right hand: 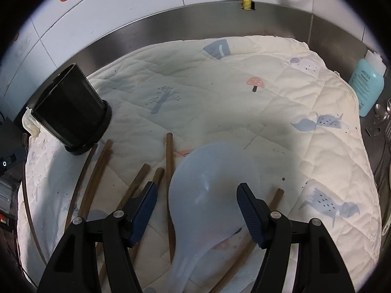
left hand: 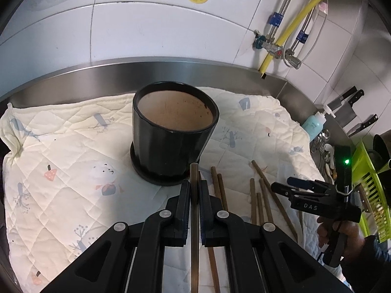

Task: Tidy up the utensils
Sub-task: 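Lift the chopstick with the left tool while the right tool lifts the rice paddle, then lower the rice paddle into the black holder and open the right tool, then grasp another chopstick with the right tool while the left tool holds its chopstick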

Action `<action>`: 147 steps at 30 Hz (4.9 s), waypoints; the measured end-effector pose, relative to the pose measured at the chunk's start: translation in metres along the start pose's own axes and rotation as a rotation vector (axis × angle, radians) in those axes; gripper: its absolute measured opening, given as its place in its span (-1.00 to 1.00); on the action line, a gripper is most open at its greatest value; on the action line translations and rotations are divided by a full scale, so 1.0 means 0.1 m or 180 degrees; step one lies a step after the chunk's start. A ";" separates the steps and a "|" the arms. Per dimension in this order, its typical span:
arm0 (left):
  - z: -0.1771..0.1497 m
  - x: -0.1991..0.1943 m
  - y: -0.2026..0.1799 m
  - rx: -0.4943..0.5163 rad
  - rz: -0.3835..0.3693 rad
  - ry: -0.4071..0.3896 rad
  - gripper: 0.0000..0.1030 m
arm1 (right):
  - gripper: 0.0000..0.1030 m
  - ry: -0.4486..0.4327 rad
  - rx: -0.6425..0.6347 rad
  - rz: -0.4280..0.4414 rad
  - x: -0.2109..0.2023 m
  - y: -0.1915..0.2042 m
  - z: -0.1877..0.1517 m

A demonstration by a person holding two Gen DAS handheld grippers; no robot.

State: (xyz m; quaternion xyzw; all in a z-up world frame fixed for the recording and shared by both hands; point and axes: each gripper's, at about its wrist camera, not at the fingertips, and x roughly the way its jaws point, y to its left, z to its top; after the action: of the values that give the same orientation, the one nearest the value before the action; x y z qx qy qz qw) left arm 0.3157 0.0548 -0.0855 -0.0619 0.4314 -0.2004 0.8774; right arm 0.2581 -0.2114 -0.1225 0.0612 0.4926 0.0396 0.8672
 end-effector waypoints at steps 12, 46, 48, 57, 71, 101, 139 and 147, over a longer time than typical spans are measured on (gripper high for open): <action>0.00 -0.08 0.03 -0.0034 -0.0026 -0.0057 -0.87 | 0.44 -0.0162 0.0051 -0.0057 -0.17 -0.07 0.02; 0.06 -0.22 0.01 0.0023 -0.0034 -0.0169 -0.87 | 0.63 0.0069 -0.0044 -0.0387 0.12 0.02 0.02; 0.06 -0.25 0.01 0.0022 -0.0036 -0.0186 -0.87 | 0.62 0.0057 -0.0053 -0.0395 0.10 0.02 0.01; 0.09 -0.52 -0.04 0.0039 -0.0053 -0.0348 -0.88 | 0.62 -0.0211 -0.0082 -0.0301 -0.23 0.06 0.02; 0.65 -1.33 -0.28 0.0230 -0.0062 -0.0978 -0.88 | 0.62 -0.0792 -0.0305 -0.0033 -0.87 0.28 0.10; 1.57 -1.15 0.16 0.0114 0.0278 -0.1303 -0.88 | 0.62 -0.1464 -0.0460 0.0525 -1.46 0.76 1.06; 1.47 -0.55 0.52 -0.0147 0.0455 -0.0814 -0.05 | 0.64 -0.1034 -0.0810 0.0379 -0.39 1.43 1.35; 1.29 -0.67 0.48 -0.0126 0.0538 -0.0809 0.12 | 0.73 -0.1086 -0.0850 0.0395 -0.56 1.39 1.34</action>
State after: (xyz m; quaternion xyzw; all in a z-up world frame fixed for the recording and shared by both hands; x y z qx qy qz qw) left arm 0.3935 0.1172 0.0302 -0.0676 0.3244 -0.1078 0.9373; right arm 0.3429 -0.0897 0.0134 -0.0181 0.3245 0.1467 0.9343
